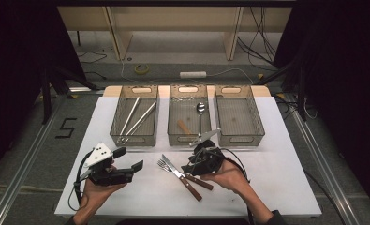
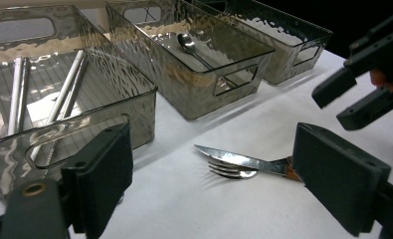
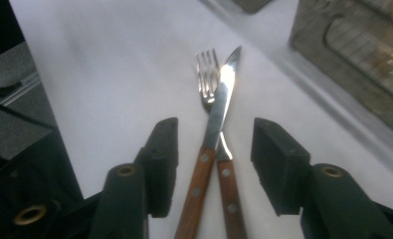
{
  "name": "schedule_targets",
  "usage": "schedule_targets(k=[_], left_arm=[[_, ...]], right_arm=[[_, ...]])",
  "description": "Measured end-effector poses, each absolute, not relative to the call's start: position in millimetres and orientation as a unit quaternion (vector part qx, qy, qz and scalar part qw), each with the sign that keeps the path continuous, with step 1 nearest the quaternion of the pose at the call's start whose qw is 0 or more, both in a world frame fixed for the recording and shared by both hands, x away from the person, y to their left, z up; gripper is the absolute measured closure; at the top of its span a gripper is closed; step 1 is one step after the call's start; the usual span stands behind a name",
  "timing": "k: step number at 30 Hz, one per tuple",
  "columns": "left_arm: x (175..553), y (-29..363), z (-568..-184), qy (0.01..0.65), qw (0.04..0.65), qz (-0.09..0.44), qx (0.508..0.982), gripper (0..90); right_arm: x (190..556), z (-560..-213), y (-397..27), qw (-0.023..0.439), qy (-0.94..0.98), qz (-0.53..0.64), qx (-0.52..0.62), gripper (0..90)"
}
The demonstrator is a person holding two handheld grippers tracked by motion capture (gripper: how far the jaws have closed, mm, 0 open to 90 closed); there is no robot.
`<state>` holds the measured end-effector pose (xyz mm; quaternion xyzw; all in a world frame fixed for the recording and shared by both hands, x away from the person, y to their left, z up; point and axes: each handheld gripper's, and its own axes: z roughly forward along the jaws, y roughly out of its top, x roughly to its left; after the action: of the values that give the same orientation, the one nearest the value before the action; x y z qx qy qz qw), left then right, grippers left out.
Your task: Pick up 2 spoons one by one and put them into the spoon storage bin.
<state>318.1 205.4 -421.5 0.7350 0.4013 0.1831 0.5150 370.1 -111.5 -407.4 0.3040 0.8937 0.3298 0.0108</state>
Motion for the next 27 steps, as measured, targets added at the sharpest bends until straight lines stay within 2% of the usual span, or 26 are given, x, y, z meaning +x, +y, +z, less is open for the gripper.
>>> schedule_targets(k=[8,15,19,27], left_arm=[[318.0,204.7,-421.2,0.401,0.516,0.183,0.734,16.1],[317.9,204.8,-421.3,0.401,0.515,0.184,0.735,16.1],[318.1,205.0,-421.2,0.401,0.515,0.183,0.735,16.1],[318.5,204.0,-421.0,0.400,0.515,0.182,0.736,16.1]], right_arm=[[358.7,-423.8,-112.7,-0.007,0.897,0.335,0.290,73.7],[349.9,-432.8,-109.0,-0.021,0.905,0.327,0.272,85.0],[345.8,-440.0,-105.5,-0.027,0.912,0.316,0.261,89.8],[337.8,-452.5,-97.9,-0.038,0.922,0.298,0.244,90.0]])
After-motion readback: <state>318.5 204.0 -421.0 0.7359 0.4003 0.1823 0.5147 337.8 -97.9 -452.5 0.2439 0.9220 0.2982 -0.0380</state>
